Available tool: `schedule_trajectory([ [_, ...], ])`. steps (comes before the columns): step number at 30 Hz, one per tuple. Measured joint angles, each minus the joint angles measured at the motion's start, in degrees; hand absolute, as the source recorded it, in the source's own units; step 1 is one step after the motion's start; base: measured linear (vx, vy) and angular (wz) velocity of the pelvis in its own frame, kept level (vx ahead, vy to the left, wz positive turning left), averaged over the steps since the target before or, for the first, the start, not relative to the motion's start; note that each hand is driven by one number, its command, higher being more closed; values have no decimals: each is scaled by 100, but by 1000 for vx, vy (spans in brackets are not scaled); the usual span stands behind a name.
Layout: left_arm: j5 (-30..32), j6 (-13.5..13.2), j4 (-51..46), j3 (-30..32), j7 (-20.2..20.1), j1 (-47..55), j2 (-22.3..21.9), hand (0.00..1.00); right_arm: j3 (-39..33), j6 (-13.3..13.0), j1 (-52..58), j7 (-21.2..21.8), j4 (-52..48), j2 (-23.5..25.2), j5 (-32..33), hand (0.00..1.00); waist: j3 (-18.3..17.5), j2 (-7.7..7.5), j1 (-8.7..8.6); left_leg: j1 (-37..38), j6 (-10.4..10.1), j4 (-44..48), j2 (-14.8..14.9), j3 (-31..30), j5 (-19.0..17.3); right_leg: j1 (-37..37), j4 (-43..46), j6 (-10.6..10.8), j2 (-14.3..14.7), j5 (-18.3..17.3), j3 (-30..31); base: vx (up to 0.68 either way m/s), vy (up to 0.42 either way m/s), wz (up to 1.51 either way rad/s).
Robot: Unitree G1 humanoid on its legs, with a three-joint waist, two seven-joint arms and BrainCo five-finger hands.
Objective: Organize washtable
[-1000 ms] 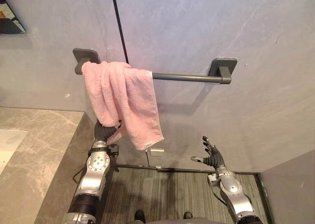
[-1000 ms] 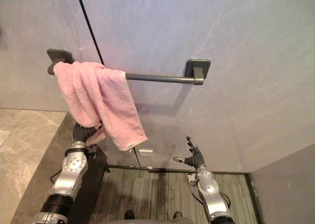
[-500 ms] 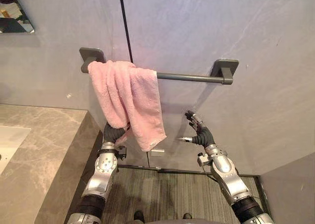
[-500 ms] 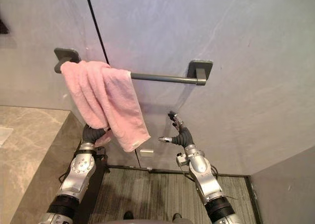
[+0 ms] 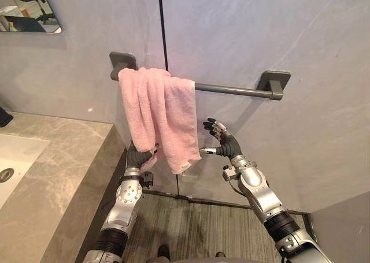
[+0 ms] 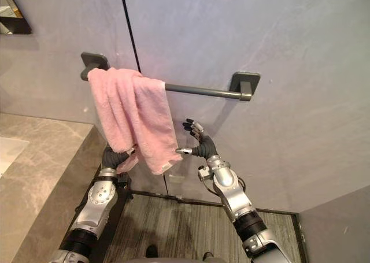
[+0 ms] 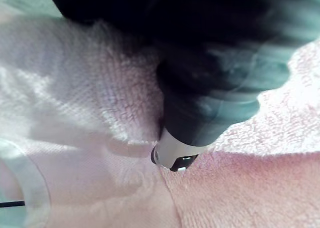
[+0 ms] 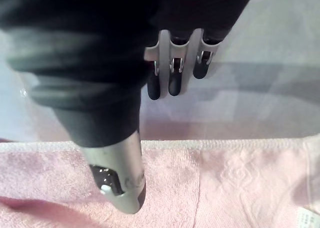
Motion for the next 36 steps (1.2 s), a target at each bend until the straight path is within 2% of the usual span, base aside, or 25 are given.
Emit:
schedule_trajectory([
  [3,-94,-1,-1,-35,-1,-27,-1,100,141,8,-333,-15,282,76,39,0,0,-1,9,-57,-6,-1,4,-56,29,-24,8,-1,2,1,-58,-35,-3,10],
  [4,-145,-1,-1,-36,-1,-35,-1,100,186,13,-451,-39,403,121,40,100,1,-2,13,-60,-8,-1,7,-60,32,-25,10,-1,6,1,-60,-25,-1,3],
  [13,-262,0,-52,-43,1,-137,2,100,325,67,-1030,-116,854,164,102,100,1,-37,162,-177,-11,0,8,-63,60,-139,22,-5,11,5,-62,0,0,0],
  [27,-370,0,-112,-22,-65,-137,16,100,309,81,-1071,-66,791,87,268,100,14,-111,167,-176,-9,-1,12,-61,64,-137,26,-6,14,5,-59,0,0,0],
  [32,-368,0,-138,13,-108,-136,14,100,149,74,-919,15,522,25,268,100,15,-112,165,-153,-9,-1,13,-46,64,-121,28,-5,13,4,-47,0,0,0],
  [36,-368,0,-248,185,-108,-88,11,100,-391,48,-511,36,-18,-27,269,100,16,-114,164,-120,-9,-1,14,-16,63,-109,42,-5,11,4,-24,0,0,-3],
])
